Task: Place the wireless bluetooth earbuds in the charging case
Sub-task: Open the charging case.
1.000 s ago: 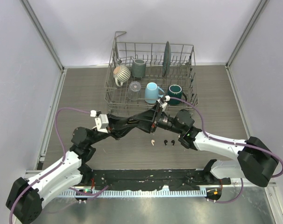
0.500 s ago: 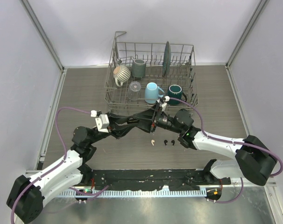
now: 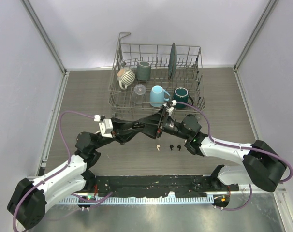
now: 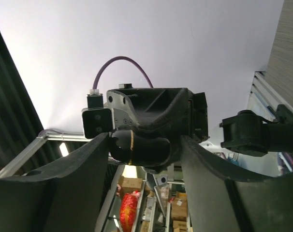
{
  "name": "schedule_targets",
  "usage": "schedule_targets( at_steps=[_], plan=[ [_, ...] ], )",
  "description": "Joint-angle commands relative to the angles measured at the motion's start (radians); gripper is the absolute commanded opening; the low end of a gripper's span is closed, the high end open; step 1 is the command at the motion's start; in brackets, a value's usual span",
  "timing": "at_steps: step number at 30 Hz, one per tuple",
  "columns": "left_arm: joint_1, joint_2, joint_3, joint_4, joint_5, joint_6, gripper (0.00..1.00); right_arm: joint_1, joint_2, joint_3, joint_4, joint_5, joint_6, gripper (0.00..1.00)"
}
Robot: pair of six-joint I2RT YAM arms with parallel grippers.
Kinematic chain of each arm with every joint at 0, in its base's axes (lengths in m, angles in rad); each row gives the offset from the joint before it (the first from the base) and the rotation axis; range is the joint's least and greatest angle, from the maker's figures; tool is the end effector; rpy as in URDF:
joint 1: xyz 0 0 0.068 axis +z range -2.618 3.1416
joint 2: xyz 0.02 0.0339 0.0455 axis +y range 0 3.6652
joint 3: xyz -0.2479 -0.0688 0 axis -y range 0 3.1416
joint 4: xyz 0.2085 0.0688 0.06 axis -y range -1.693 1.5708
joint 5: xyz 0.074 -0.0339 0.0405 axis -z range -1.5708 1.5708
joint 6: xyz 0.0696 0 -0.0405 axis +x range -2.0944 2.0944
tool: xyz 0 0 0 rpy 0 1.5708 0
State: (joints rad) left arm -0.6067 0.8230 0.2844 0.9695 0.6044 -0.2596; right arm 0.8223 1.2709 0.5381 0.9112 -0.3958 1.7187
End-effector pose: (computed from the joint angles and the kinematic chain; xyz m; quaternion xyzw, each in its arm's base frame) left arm 0.1257 -0.1354 0.2946 0.3358 0.4641 -0.4831 0.6621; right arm 0.1695 0.2219 0.2800 0.1365 0.6321 0.7559 0.1021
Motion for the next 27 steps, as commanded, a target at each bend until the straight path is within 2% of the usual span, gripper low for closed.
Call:
schedule_targets(
  at_steps=[1, 2, 4, 5, 7, 8, 9, 11, 12, 16, 21, 27],
  plan=[
    [-0.001, -0.008, -0.011, 0.126, 0.000, 0.003, 0.00, -0.008, -0.016, -0.010, 0.008, 0.012, -0.094, 0.71],
    [-0.001, -0.008, -0.014, 0.121, 0.000, 0.005, 0.00, -0.015, -0.027, -0.009, -0.039, 0.015, -0.140, 0.81],
    [-0.001, -0.019, -0.024, 0.114, -0.005, 0.011, 0.00, -0.022, -0.080, 0.002, -0.124, 0.037, -0.200, 0.82],
    [-0.001, -0.024, -0.025, 0.094, -0.006, 0.017, 0.00, -0.025, -0.106, 0.006, -0.229, 0.050, -0.237, 0.82],
    [-0.001, -0.044, -0.025, 0.063, -0.008, 0.043, 0.00, -0.025, -0.180, 0.046, -0.377, 0.107, -0.394, 0.83],
    [-0.001, -0.051, -0.025, 0.023, -0.008, 0.052, 0.00, -0.025, -0.201, 0.068, -0.523, 0.123, -0.456, 0.83],
    [-0.001, -0.064, -0.024, 0.003, -0.009, 0.063, 0.00, -0.023, -0.218, 0.112, -0.591, 0.133, -0.576, 0.82],
    [-0.001, -0.074, -0.024, -0.035, -0.012, 0.088, 0.00, -0.022, -0.263, 0.151, -0.740, 0.156, -0.674, 0.82],
    [-0.001, -0.079, -0.024, -0.041, -0.014, 0.092, 0.00, -0.022, -0.275, 0.175, -0.768, 0.156, -0.739, 0.82],
    [-0.001, -0.071, -0.022, -0.043, -0.009, 0.100, 0.00, -0.018, -0.278, 0.230, -0.853, 0.106, -0.832, 0.81],
    [-0.001, -0.059, -0.017, -0.025, -0.011, 0.094, 0.00, 0.004, -0.222, 0.267, -0.864, 0.061, -0.843, 0.76],
    [-0.001, -0.065, -0.014, -0.026, -0.012, 0.094, 0.00, 0.043, -0.189, 0.283, -0.836, 0.078, -0.838, 0.73]
  ],
)
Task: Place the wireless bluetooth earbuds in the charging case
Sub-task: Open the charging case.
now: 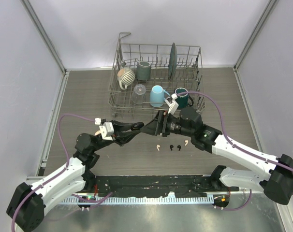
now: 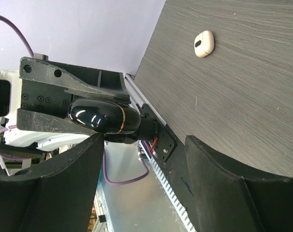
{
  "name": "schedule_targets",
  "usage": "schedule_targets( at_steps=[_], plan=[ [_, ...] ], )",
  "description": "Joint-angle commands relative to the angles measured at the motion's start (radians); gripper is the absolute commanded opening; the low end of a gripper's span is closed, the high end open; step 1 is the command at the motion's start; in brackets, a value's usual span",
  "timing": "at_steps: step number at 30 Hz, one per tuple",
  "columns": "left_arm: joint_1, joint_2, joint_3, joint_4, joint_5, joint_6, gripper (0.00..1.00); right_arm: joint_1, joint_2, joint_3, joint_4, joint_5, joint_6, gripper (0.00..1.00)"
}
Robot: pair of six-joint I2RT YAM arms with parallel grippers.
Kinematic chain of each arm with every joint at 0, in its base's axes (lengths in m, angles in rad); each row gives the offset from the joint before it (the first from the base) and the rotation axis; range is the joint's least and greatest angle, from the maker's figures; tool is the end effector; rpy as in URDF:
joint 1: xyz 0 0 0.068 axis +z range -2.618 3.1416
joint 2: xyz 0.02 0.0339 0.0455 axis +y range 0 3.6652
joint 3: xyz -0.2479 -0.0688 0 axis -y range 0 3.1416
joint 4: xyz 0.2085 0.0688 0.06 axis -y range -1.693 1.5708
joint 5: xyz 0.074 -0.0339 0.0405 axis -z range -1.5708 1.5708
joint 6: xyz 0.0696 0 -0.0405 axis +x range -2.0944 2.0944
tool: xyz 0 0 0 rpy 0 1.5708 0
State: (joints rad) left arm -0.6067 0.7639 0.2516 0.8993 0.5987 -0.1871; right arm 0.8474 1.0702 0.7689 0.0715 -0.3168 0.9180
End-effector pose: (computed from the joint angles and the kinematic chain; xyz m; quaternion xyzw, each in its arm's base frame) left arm 0.1205 -0.1314 0.2847 0.3504 0.4705 -0.4583 0.6677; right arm 0.1521 0.2050 0.2945 -0.0706 0.7767 0.5525 0.2942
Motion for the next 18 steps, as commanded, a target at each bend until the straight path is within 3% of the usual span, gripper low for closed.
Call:
schedule_targets(
  at_steps=[1, 9, 18],
  plan=[
    [-0.001, -0.008, 0.018, 0.044, -0.004, 0.021, 0.00, 0.019, 0.014, 0.053, 0.005, 0.001, -0.034, 0.72],
    [-0.001, -0.015, 0.012, 0.041, 0.021, 0.014, 0.00, 0.019, 0.005, 0.046, 0.053, 0.038, -0.001, 0.72],
    [-0.001, -0.034, 0.008, 0.010, 0.042, 0.012, 0.00, -0.008, -0.007, -0.022, 0.235, -0.021, 0.130, 0.72]
  ],
)
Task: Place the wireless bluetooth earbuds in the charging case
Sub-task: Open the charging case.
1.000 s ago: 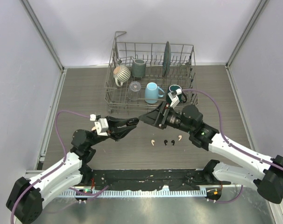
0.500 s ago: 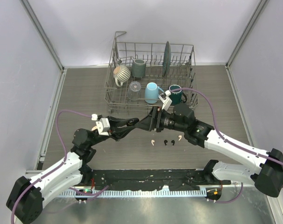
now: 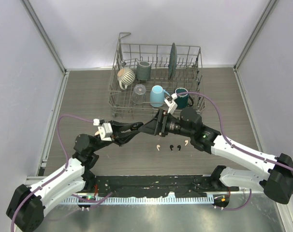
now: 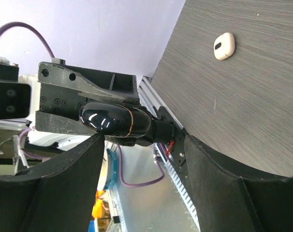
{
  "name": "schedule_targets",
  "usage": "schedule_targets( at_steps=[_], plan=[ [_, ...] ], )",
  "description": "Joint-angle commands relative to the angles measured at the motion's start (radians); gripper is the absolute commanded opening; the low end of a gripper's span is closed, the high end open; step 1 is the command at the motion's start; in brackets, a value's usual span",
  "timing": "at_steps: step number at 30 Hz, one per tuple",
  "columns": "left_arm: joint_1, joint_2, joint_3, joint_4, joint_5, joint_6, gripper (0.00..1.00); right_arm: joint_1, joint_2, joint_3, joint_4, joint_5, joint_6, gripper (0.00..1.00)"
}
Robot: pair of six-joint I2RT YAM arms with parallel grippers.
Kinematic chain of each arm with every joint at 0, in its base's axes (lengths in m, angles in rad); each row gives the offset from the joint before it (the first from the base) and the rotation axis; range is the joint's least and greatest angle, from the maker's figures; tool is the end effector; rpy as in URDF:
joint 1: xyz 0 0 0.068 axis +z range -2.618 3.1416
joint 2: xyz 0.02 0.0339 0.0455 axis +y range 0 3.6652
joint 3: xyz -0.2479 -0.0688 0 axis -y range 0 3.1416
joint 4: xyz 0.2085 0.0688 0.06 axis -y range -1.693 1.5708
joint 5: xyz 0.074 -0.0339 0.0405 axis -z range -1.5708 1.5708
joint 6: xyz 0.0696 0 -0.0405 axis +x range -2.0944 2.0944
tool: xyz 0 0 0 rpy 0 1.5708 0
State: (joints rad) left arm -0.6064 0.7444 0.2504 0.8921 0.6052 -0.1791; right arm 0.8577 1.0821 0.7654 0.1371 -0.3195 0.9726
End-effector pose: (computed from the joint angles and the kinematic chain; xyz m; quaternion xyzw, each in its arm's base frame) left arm 0.1177 -0.1298 0.2863 0.3546 0.4635 -0.4567 0.6715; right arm 0.1524 0.2096 0.2994 -0.0583 0.7625 0.5759 0.2889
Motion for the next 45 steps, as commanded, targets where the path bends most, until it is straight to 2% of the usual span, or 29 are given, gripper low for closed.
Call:
schedule_targets(
  at_steps=[1, 12, 16, 24, 28, 37, 45],
  plan=[
    [-0.001, -0.017, 0.009, 0.018, 0.036, 0.004, 0.00, -0.028, -0.019, -0.023, 0.186, -0.020, 0.087, 0.72],
    [-0.001, -0.022, 0.000, 0.018, 0.021, 0.009, 0.00, -0.078, 0.002, -0.106, 0.378, -0.105, 0.251, 0.75],
    [-0.001, -0.034, -0.013, 0.021, -0.021, 0.020, 0.00, -0.078, 0.004, -0.139, 0.510, -0.151, 0.325, 0.78],
    [-0.001, -0.050, -0.020, 0.036, -0.085, 0.041, 0.00, -0.078, -0.024, -0.179, 0.519, -0.162, 0.351, 0.78],
    [-0.001, -0.040, -0.008, 0.044, -0.078, 0.038, 0.00, -0.077, -0.007, -0.178, 0.495, -0.167, 0.351, 0.75],
    [-0.001, -0.034, 0.013, 0.048, -0.062, 0.033, 0.00, -0.075, 0.068, -0.173, 0.575, -0.193, 0.416, 0.61],
    [-0.001, -0.028, 0.023, 0.060, -0.058, 0.024, 0.00, -0.077, 0.102, -0.187, 0.621, -0.199, 0.451, 0.60]
  ],
)
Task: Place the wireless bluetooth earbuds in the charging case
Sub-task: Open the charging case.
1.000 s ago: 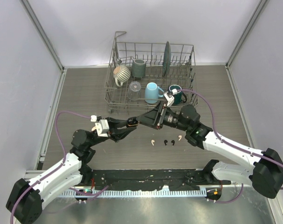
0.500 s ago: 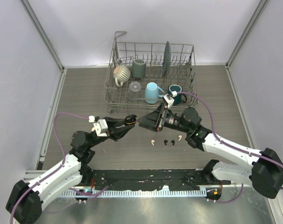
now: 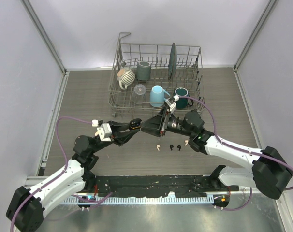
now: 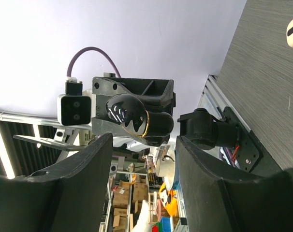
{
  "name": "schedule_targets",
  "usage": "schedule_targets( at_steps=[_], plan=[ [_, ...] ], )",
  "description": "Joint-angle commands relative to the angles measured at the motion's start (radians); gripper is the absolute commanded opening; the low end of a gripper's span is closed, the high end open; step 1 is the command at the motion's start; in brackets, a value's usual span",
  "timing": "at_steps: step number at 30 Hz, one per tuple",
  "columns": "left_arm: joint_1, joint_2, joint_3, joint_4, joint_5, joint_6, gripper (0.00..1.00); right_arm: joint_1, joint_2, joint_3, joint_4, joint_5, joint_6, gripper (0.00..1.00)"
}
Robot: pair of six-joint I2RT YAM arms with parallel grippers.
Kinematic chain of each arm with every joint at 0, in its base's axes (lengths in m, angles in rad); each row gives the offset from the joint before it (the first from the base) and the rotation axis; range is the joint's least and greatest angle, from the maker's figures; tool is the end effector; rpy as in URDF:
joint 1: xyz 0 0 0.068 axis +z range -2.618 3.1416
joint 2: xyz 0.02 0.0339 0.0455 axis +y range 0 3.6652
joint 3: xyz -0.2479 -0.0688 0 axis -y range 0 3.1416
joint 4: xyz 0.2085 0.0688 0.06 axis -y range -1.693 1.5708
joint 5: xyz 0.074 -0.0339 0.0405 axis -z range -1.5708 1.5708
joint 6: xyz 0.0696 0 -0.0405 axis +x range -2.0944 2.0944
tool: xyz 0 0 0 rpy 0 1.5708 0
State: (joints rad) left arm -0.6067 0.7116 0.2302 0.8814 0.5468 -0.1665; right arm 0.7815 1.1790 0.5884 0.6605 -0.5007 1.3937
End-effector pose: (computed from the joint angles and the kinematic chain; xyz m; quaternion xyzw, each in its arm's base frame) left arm 0.1172 -0.1254 0.2840 0.3358 0.4700 -0.4408 0.6871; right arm 0.1658 0.2115 0.2858 0.0263 0.6846 0.7060 0.1796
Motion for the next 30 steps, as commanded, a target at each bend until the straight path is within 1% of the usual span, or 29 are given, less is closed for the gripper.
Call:
schedule_targets(
  at_steps=[1, 11, 14, 19, 20, 21, 26, 27, 29, 30],
  plan=[
    [-0.001, 0.008, 0.044, 0.073, 0.005, 0.010, 0.00, -0.001, 0.011, -0.010, 0.111, -0.016, 0.034, 0.59],
    [-0.001, 0.049, 0.046, 0.145, 0.019, -0.027, 0.00, 0.001, 0.090, -0.018, 0.235, -0.039, 0.117, 0.55],
    [-0.001, 0.054, 0.049, 0.152, 0.022, -0.031, 0.00, -0.001, 0.113, -0.025, 0.290, -0.039, 0.155, 0.54],
    [-0.001, 0.066, 0.050, 0.162, 0.041, -0.042, 0.00, 0.001, 0.165, -0.033, 0.428, -0.044, 0.234, 0.51],
    [-0.001, 0.065, 0.050, 0.165, 0.041, -0.044, 0.00, -0.001, 0.178, -0.033, 0.444, -0.044, 0.243, 0.49],
    [-0.001, 0.068, 0.050, 0.166, 0.041, -0.044, 0.00, 0.002, 0.185, -0.033, 0.471, -0.045, 0.258, 0.44],
    [-0.001, 0.075, 0.049, 0.168, 0.035, -0.041, 0.00, 0.007, 0.186, -0.036, 0.498, -0.048, 0.272, 0.31],
    [-0.001, 0.077, 0.049, 0.168, 0.033, -0.041, 0.00, 0.007, 0.182, -0.038, 0.492, -0.047, 0.274, 0.26],
    [-0.001, 0.078, 0.047, 0.169, 0.024, -0.041, 0.01, 0.007, 0.173, -0.045, 0.490, -0.047, 0.272, 0.21],
    [-0.001, 0.078, 0.046, 0.169, 0.022, -0.042, 0.03, 0.007, 0.165, -0.047, 0.487, -0.045, 0.272, 0.14]
  ],
)
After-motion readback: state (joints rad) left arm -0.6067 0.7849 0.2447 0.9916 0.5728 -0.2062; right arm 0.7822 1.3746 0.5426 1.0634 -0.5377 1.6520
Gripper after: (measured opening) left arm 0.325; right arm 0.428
